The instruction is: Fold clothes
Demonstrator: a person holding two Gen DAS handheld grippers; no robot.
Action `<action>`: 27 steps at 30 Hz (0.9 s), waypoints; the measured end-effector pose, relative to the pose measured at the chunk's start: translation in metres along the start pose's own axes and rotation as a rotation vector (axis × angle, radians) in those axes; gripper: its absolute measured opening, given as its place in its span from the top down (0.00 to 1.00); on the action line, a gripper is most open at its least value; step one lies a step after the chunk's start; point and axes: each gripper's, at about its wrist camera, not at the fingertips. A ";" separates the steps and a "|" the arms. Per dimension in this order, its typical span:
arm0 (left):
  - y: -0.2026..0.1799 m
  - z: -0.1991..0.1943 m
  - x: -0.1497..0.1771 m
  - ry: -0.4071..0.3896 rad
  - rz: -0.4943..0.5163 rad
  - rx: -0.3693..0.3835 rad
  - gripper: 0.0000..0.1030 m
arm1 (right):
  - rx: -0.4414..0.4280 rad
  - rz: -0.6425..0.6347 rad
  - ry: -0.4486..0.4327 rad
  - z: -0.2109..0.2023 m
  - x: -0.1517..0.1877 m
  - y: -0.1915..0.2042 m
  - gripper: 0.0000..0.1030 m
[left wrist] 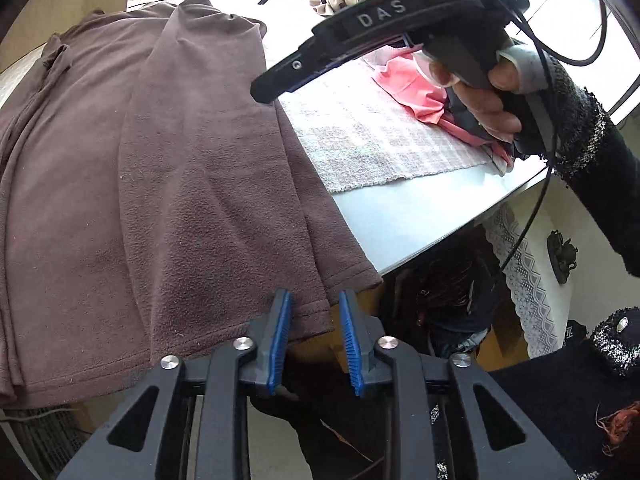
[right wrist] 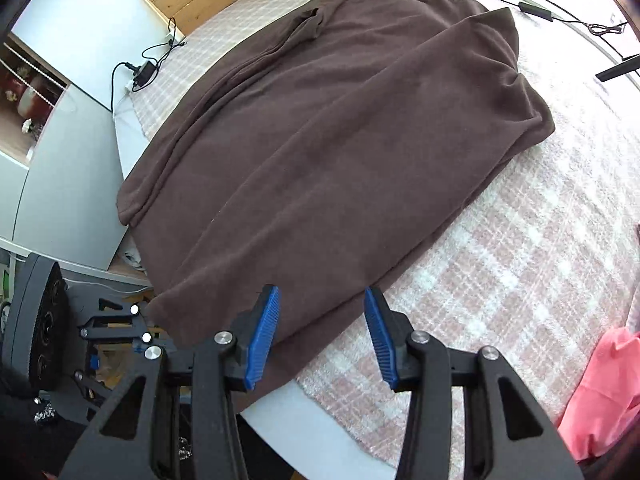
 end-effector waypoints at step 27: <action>0.003 -0.033 -0.025 -0.068 -0.055 0.097 0.96 | 0.086 0.184 -0.148 -0.053 -0.097 -0.121 0.97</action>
Point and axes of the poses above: each gripper's, at about its wrist camera, not at the fingertips, and z roughly the way its jaws point, y to its left, x to its underside, and after that the axes turned 13 degrees about -x, right-handed
